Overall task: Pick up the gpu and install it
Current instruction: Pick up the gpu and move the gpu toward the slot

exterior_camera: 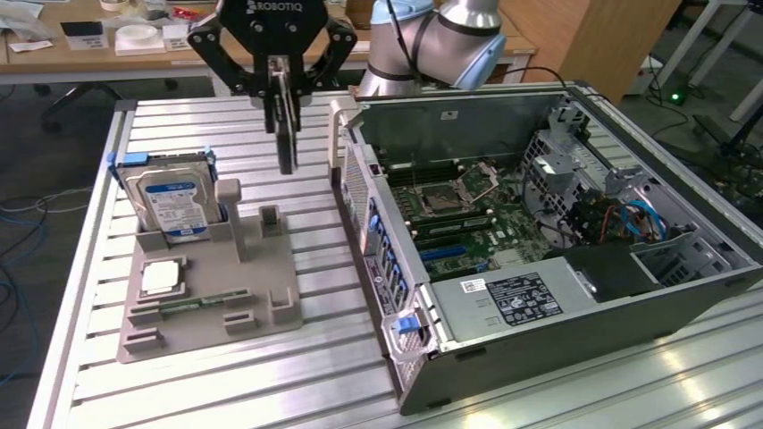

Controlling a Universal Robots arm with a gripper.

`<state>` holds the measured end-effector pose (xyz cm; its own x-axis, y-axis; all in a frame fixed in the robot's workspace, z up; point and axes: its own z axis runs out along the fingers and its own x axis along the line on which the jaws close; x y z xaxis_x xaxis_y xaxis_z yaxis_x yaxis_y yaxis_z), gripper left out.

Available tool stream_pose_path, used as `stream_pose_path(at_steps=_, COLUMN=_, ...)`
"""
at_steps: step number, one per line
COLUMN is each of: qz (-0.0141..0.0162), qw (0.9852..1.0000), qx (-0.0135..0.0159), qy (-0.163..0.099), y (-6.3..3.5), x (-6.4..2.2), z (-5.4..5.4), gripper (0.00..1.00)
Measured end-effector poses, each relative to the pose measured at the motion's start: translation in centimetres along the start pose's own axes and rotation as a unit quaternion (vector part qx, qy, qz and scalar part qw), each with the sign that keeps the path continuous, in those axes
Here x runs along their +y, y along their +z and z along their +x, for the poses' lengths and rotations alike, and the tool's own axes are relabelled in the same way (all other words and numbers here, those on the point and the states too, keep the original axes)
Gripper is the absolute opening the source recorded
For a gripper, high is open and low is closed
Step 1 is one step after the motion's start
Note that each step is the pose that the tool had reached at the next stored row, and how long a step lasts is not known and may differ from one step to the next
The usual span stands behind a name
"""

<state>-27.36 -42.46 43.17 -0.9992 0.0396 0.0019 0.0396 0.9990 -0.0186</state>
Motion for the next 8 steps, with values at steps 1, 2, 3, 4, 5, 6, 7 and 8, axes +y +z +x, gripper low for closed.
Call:
stream_pose_path(at_steps=1, qz=0.0, qw=1.0, qx=0.0, qy=0.0, y=0.0, x=0.01, z=-0.2, gripper=0.28)
stream_pose_path(at_steps=2, qz=0.0, qw=1.0, qx=0.0, qy=0.0, y=0.0, x=0.02, z=-0.5, gripper=0.28)
stream_pose_path(at_steps=3, qz=0.0001, qw=1.0, qx=0.0, qy=0.0, y=-0.01, x=0.02, z=-0.6, gripper=0.28)
stream_pose_path(at_steps=4, qz=0.0, qw=1.0, qx=0.0, qy=0.0, y=0.0, x=0.03, z=-0.8, gripper=0.28)
stream_pose_path(at_steps=5, qz=0.0, qw=1.0, qx=0.0001, qy=0.0, y=-0.01, x=0.03, z=-0.9, gripper=0.28)
stream_pose_path(at_steps=6, qz=0.0, qw=1.0, qx=0.0, qy=0.0, y=-0.01, x=0.04, z=-1.0, gripper=0.28)
stream_pose_path(at_steps=7, qz=0.0, qw=1.0, qx=0.0, qy=0.0, y=0.0, x=0.05, z=-1.1, gripper=0.28)
stream_pose_path(at_steps=8, qz=0.0, qw=1.0, qx=0.0, qy=0.0, y=0.0, x=0.06, z=-1.4, gripper=0.28)
